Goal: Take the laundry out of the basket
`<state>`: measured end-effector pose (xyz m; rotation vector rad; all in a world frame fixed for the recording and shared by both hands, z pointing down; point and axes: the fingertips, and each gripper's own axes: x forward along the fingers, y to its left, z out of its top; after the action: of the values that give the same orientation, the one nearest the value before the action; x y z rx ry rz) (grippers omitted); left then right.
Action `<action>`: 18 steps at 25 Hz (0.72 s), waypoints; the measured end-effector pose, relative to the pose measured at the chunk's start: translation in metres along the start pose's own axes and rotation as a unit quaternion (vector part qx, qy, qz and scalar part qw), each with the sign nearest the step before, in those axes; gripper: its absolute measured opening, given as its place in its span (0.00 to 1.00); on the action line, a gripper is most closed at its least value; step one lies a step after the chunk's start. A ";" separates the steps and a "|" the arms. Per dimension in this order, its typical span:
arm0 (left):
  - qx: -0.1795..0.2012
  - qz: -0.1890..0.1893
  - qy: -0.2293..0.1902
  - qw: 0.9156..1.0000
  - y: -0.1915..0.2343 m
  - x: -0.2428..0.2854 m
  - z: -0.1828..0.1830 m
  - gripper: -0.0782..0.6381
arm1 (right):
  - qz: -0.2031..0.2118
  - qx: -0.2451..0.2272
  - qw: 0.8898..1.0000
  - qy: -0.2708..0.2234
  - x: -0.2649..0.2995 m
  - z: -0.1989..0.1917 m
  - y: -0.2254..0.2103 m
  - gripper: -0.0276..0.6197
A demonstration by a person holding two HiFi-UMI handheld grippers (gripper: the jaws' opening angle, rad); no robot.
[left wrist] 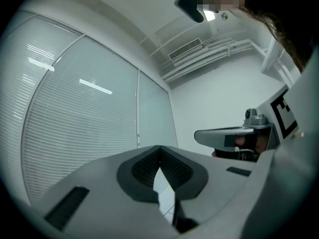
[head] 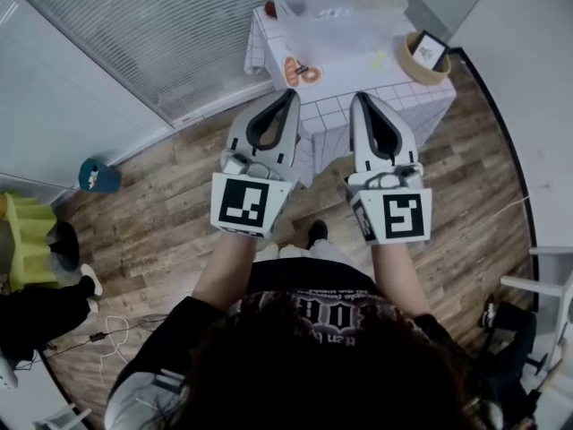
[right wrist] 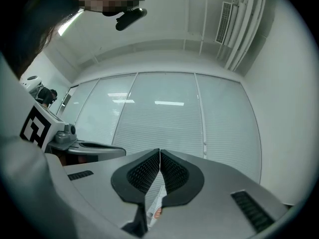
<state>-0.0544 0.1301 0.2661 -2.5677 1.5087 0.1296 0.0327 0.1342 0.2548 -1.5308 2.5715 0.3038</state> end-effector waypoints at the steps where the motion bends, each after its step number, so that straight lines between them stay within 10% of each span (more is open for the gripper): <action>1: -0.001 0.002 0.000 1.000 0.000 0.009 -0.001 0.11 | 0.002 0.000 1.000 0.000 0.005 -0.001 -0.008 0.09; 18: -0.002 0.018 0.012 1.000 0.001 0.119 -0.021 0.11 | 0.032 0.017 0.999 -0.002 0.064 -0.025 -0.100 0.09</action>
<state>0.0028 0.0237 0.2677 -2.5541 1.5645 0.1070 0.0899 0.0276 0.2548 -1.4369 2.6120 0.2688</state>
